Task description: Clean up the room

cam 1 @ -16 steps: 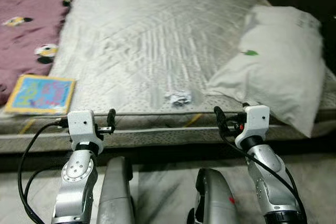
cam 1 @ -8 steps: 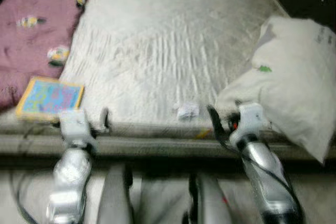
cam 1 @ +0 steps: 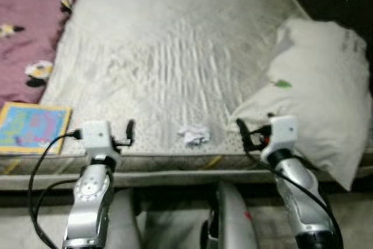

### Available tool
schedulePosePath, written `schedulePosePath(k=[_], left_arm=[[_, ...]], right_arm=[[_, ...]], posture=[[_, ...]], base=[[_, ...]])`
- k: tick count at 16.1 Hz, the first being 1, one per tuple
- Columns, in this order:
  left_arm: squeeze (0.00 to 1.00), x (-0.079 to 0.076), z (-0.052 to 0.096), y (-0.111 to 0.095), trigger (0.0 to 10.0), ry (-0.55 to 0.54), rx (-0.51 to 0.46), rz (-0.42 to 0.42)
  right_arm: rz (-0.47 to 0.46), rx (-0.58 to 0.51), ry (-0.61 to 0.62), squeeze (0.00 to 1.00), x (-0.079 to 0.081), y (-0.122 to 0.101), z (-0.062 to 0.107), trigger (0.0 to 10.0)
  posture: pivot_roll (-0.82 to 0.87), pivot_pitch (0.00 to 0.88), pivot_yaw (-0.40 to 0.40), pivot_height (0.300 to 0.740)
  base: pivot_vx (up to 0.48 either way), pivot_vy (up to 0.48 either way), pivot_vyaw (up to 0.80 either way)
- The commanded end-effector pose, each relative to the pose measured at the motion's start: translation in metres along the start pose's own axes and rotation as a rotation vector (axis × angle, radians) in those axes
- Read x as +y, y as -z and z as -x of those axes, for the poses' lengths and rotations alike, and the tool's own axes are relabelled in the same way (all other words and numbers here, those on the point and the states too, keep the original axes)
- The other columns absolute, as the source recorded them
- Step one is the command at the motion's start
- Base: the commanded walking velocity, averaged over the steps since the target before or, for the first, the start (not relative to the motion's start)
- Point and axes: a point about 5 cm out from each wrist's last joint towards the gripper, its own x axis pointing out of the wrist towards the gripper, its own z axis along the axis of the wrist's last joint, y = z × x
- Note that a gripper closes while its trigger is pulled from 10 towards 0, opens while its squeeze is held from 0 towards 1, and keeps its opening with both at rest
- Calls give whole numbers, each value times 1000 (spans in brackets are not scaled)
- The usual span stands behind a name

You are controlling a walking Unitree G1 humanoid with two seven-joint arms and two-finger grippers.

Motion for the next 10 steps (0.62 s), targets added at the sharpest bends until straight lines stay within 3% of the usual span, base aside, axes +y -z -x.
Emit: schedulePosePath(k=[1,7,10], left_arm=[[0,9,3,1,10000,-33,8,-22],[0,23,15,-4,10000,-96,10,-58],[0,30,25,-3,10000,-123,23,-99]], right_arm=[[-23,5,-27,0,6,0,-3,10000],[-50,34,-189,0,25,-2,-19,10000],[61,106,-275,0,34,8,-25,10000]], posture=[[32,108,-52,578],[72,171,-59,543],[97,189,-63,543]], base=[[0,0,0],[0,0,0],[0,0,0]])
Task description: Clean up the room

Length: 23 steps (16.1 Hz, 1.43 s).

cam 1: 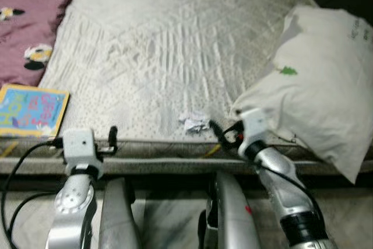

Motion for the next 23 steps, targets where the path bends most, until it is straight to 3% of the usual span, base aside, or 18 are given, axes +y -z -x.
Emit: schedulePosePath(k=[1,3,8,9,12,15,18,21,23], left_arm=[[0,6,6,2,10000,-22,18,-31],[0,17,19,11,10000,-57,62,-73],[0,23,27,13,10000,-78,80,-87],[0,22,28,9,10000,-63,73,-87],[0,16,26,4,10000,-18,46,-130],[0,14,25,3,10000,-6,43,-145],[0,13,23,3,10000,-2,40,-144],[0,12,24,2,10000,-6,36,-135],[0,12,23,2,10000,-6,34,-130]], right_arm=[[25,27,-29,0,2,5,-3,10000],[58,18,-113,0,14,3,-15,10000],[68,-20,-144,0,25,-4,-35,10000],[60,-42,-75,0,26,-11,-47,10000],[75,-47,-35,0,26,-14,-57,10000],[105,-39,83,0,23,-24,-73,10000],[116,46,195,0,15,-24,-80,10000],[96,241,200,0,14,6,-74,10000],[73,300,189,0,19,19,-70,10000]], posture=[[114,193,-65,543],[131,198,-64,543],[184,205,-63,543],[191,201,-56,543],[195,199,-49,543],[199,196,-44,543],[219,198,-53,543],[227,195,-62,543],[229,191,-68,543]], base=[[0,0,0],[0,0,0],[0,0,320],[0,0,0],[0,0,0],[0,0,0],[0,0,0],[0,0,0],[0,0,0]])
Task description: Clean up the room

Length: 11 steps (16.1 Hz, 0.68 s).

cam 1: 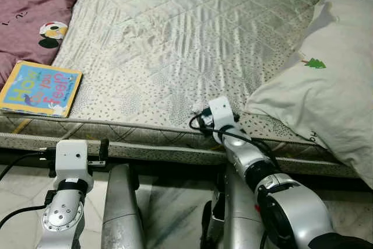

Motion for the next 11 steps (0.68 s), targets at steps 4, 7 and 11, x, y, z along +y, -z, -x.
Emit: schedulePosePath(k=[4,7,11], left_arm=[[0,-3,-1,-3,10000,6,-10,3],[0,-2,-4,-4,10000,5,-14,6],[0,-4,-6,-6,10000,7,-20,12]], right_arm=[[-90,109,-33,0,8,22,3,0],[-114,106,-41,0,10,20,3,0],[-134,93,-39,0,10,17,2,0]], posture=[[232,182,-62,543],[230,175,-64,543],[229,173,-61,543]], base=[[0,0,0],[0,0,0],[0,0,0]])
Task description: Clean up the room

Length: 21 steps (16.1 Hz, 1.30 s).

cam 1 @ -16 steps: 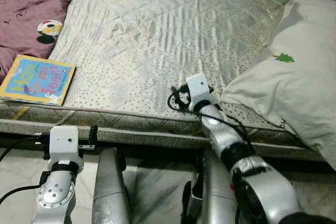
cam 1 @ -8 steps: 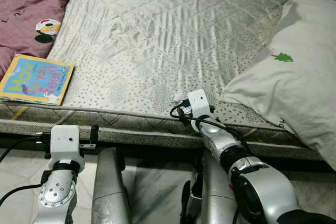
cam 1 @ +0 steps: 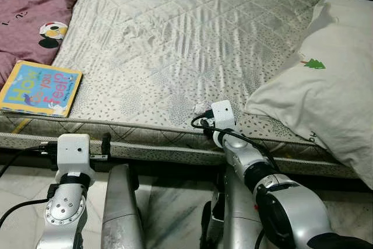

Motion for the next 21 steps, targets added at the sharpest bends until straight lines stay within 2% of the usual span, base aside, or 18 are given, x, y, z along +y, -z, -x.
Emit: schedulePosePath(k=[1,11,15,19,21], left_arm=[[0,-1,1,3,10000,3,15,-2],[0,-6,-7,0,10000,-5,4,16],[0,-5,-15,-2,10000,-14,-11,27],[0,-8,-29,-7,10000,-6,-38,32],[0,-11,-34,-8,10000,1,-46,39]], right_arm=[[-19,52,-20,0,4,12,1,0],[-43,34,-14,0,-2,7,1,0],[-81,4,4,0,-9,1,0,0],[-165,-68,55,0,-32,-11,2,0],[-197,-119,87,0,-51,-16,5,0]], posture=[[229,173,-61,543],[217,159,-76,543],[199,145,-76,543],[166,117,-62,543],[142,96,-60,543]], base=[[0,0,0],[0,0,0],[0,0,0],[0,0,0],[0,0,0]])
